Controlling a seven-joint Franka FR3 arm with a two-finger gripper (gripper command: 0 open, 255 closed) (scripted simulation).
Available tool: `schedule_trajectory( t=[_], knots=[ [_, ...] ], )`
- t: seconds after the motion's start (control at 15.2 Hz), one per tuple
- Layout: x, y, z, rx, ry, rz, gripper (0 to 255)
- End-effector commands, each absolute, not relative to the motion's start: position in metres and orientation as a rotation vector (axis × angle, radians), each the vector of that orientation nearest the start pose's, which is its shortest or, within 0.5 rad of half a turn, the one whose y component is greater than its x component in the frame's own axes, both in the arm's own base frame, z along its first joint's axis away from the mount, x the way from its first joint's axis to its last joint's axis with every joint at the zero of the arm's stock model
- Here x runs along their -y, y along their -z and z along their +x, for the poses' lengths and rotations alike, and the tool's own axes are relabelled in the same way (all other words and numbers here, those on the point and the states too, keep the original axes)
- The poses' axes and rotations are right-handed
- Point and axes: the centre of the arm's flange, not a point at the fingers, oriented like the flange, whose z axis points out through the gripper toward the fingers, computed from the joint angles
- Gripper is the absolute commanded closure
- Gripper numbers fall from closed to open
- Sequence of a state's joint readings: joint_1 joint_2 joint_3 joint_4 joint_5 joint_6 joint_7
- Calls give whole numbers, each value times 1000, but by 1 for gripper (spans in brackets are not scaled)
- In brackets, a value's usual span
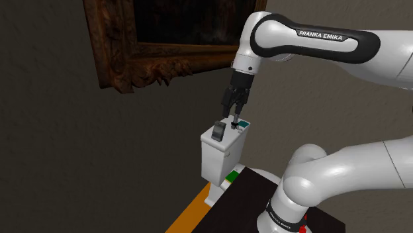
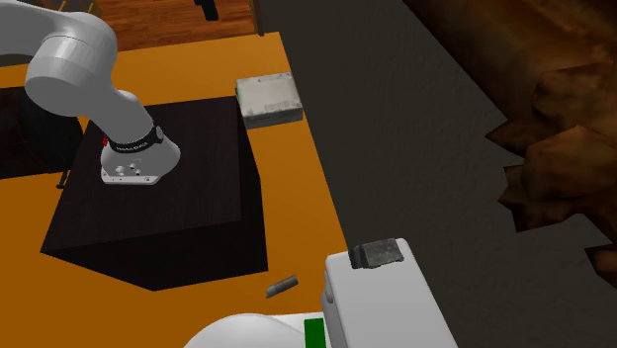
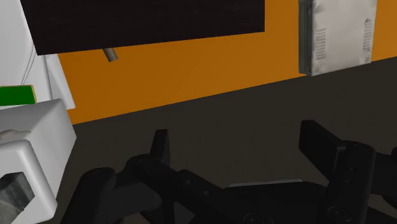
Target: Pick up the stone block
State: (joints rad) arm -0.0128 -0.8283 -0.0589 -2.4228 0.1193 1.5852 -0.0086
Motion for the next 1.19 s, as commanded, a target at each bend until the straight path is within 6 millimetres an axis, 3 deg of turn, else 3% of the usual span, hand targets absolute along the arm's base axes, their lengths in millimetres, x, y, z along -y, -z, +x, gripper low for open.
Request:
schedule_trajectory(
  t=[0.0,1.12],
  knots=[
    [13,-574,296,-69,-8,-2978,0],
    [176,-456,394,-40,15,-2979,0]
  ],
)
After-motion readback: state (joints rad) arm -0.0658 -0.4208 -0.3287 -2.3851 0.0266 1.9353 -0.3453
